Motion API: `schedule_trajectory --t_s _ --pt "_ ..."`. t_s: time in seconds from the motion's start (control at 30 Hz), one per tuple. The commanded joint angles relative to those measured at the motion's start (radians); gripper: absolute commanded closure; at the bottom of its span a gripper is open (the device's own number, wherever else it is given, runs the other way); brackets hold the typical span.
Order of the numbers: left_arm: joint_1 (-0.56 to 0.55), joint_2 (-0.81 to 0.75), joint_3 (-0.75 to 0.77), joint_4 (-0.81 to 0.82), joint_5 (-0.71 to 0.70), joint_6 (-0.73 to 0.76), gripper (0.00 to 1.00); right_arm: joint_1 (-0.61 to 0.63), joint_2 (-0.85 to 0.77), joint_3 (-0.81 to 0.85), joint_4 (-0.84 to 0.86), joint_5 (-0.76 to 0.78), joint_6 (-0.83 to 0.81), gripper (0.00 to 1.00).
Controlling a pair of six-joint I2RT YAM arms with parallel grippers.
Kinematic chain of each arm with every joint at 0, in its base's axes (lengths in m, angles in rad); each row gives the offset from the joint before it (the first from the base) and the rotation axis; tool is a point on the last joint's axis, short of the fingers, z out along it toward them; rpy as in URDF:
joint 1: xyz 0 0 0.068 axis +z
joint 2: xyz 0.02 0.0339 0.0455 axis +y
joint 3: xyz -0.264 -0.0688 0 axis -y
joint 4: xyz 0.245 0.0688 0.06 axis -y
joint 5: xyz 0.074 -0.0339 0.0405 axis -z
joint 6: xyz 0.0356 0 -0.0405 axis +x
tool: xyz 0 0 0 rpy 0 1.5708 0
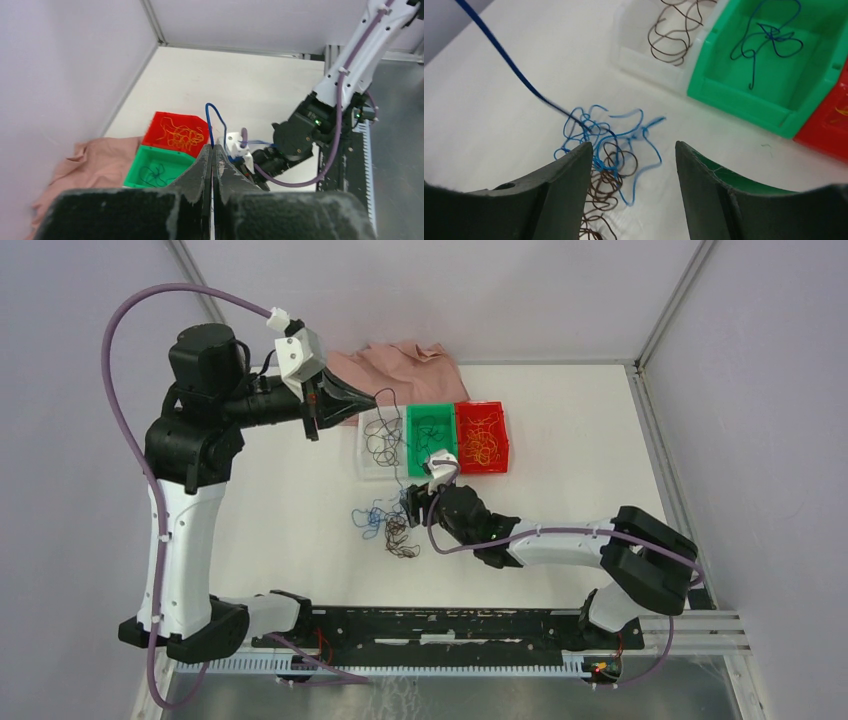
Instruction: Untangle the cables
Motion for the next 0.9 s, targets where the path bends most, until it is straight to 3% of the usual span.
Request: schedule_trajectory --t_s 0.0,0.37,0.53,0.67,0.87 --pt "-0.006 -0.014 0.047 0.164 -0.082 -0.097 0.97 0.000 -0.046 -0.053 0.053 0.072 0.009 0.32" --pt "-0.006 -0.026 0.068 0.417 -0.217 -0.152 0.97 -0.002 -0.155 -0.154 0.042 0.057 0.009 0.27" --pt "-0.005 0.017 0.177 0.461 -0.235 -0.156 0.97 -0.002 -0.233 -0.151 0.029 0.017 -0.016 0.25" --pt "-0.006 0.025 0.199 0.496 -0.218 -0.176 0.97 -0.001 -0.299 -0.069 -0.003 -0.094 -0.060 0.22" --pt "-0.006 0.015 0.210 0.567 -0.216 -0.218 0.97 0.000 -0.260 0.126 -0.078 -0.290 -0.097 0.18"
